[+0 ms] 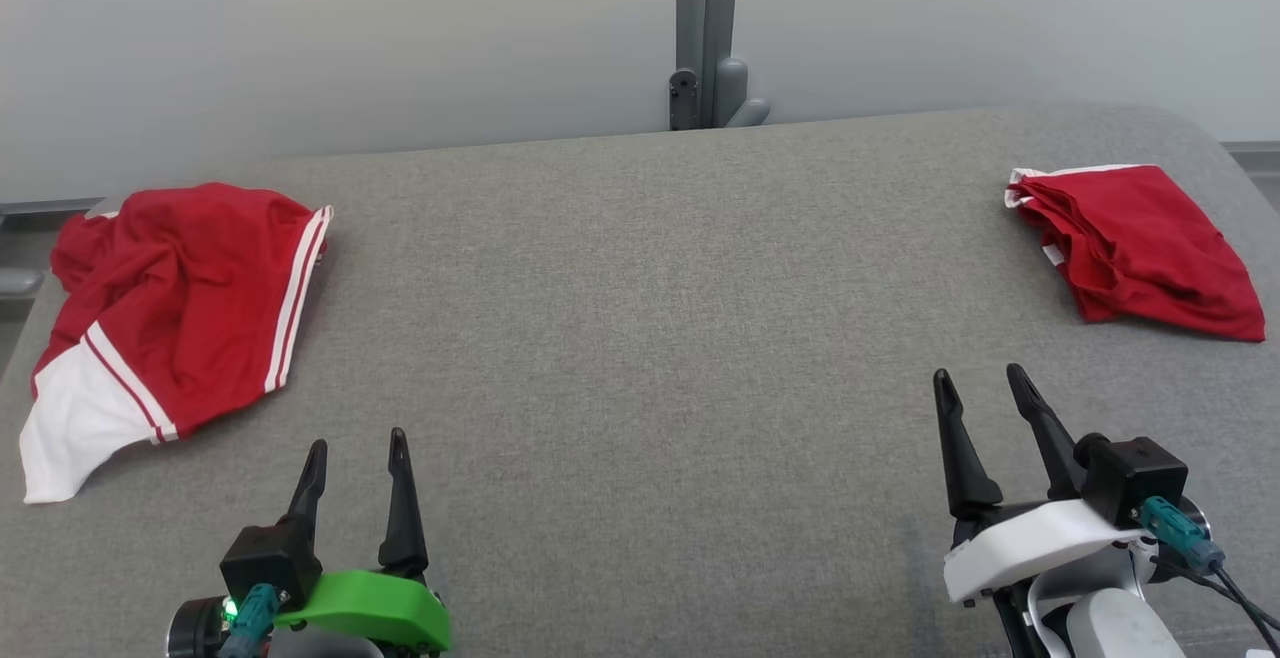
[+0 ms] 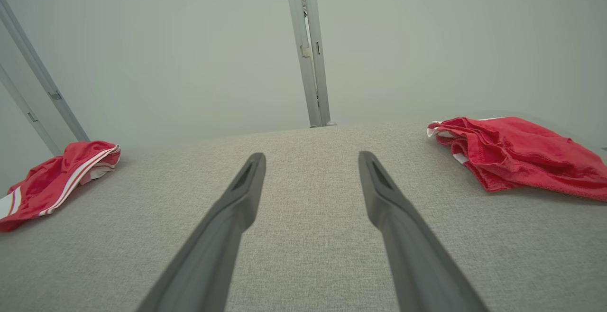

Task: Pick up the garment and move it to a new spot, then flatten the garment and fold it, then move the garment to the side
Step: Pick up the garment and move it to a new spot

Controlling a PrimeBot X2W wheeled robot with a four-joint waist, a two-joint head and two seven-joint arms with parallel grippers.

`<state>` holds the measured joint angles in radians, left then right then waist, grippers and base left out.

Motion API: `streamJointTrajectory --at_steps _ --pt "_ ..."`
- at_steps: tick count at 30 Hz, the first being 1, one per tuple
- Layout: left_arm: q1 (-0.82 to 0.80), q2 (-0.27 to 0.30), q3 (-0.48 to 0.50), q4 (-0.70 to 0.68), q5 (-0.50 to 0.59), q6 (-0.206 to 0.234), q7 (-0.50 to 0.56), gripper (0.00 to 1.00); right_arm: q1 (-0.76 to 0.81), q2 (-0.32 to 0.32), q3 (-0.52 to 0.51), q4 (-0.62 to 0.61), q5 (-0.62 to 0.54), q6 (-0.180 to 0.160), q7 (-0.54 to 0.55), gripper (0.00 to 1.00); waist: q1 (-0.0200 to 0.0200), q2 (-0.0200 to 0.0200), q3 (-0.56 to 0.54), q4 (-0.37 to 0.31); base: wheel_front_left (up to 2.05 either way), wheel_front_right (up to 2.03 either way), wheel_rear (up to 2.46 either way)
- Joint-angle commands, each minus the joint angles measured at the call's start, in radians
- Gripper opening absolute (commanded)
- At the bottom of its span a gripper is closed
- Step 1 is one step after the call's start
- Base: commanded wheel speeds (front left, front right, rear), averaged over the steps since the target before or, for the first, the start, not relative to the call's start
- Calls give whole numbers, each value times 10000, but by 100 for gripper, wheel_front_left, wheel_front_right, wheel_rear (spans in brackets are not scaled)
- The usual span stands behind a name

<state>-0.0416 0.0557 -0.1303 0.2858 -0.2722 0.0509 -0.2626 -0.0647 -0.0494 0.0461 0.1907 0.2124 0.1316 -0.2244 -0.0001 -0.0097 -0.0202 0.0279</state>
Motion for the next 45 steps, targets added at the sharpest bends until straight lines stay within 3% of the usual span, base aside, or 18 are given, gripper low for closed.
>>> streamJointTrajectory --at_steps 1,8,22,31,45 --pt "111 7 21 7 29 -39 -32 100 137 -23 -10 -42 37 -16 15 100 1 97 -32 85 0 0 0" --pt "69 1 27 -39 98 -28 -32 100 263 -24 -55 -118 45 -16 5 100 1 97 -134 931 0 0 0" --pt "318 273 497 -348 147 60 -22 100 233 -22 313 -263 278 -16 -94 100 1 97 -217 4690 0 0 0" --pt "927 169 1123 -1205 -11 347 -20 100 -578 -33 1112 69 249 -18 -10 100 1 97 256 5009 0 0 0" --pt "709 113 879 -1102 131 76 -17 100 -519 -29 690 133 49 -16 -89 100 1 97 437 5053 0 0 0"
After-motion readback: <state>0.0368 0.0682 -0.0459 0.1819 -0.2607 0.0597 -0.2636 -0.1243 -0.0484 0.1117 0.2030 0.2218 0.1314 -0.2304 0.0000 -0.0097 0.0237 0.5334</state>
